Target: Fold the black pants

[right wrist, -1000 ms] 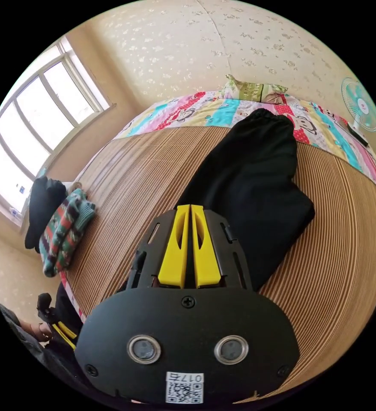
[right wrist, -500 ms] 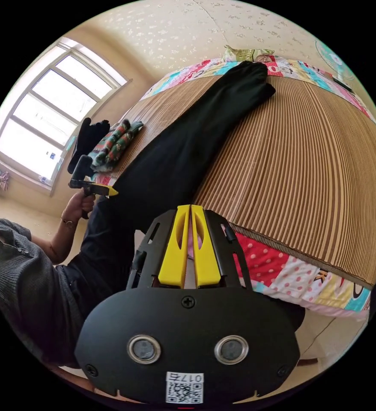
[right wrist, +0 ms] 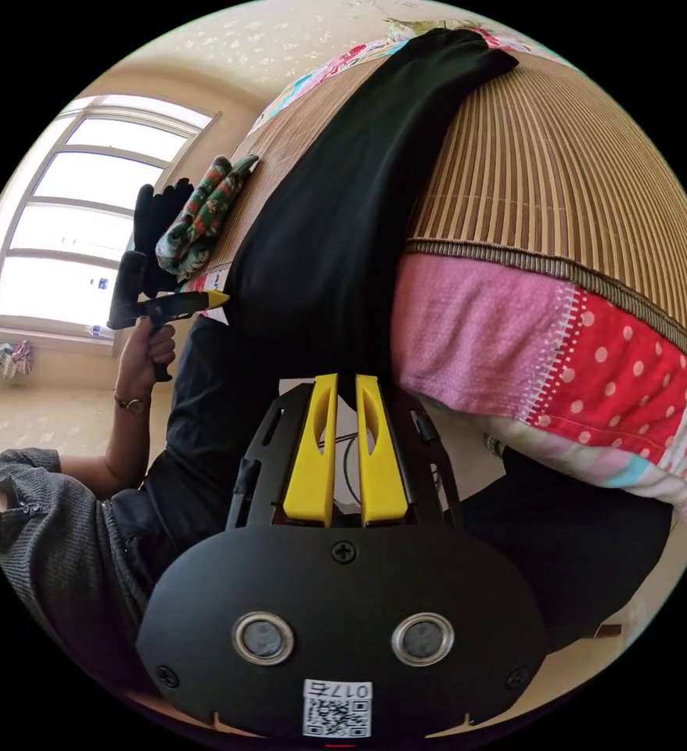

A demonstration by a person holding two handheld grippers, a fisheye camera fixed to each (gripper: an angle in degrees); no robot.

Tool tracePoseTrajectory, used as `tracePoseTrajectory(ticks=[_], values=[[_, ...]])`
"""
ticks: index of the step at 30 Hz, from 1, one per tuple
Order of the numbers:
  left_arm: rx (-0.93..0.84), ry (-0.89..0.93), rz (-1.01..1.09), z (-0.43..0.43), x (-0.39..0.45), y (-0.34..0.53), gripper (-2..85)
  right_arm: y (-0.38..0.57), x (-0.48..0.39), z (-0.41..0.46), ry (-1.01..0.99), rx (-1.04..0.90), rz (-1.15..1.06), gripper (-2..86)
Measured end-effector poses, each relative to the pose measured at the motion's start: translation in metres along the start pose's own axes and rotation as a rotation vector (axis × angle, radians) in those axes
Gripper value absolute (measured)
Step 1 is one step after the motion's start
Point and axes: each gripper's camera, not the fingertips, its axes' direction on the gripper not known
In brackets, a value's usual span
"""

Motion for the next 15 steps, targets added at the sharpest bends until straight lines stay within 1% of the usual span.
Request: tracePoseTrajectory(ticks=[3, 7, 12, 15], values=[[-0.017, -0.065, 0.027, 0.008, 0.018, 0.008, 4.3, 0.012, -0.007, 0.004, 0.112, 0.020, -0.011, 4.8], [-0.020, -0.146, 0.044, 0.017, 0.042, 0.023, 4.3, 0.017, -0.008, 0.018, 0.129, -0.034, -0.023, 5.9], [-0.021, -0.138, 0.027, 0.020, 0.048, 0.037, 4.6, 0.020, 0.004, 0.013, 0.070, 0.008, 0.022, 5.8], [-0.046, -0.161, 0.037, 0.027, 0.052, 0.041, 4.8, 0.020, 0.003, 0.014, 0.098, 0.002, 0.020, 5.5]])
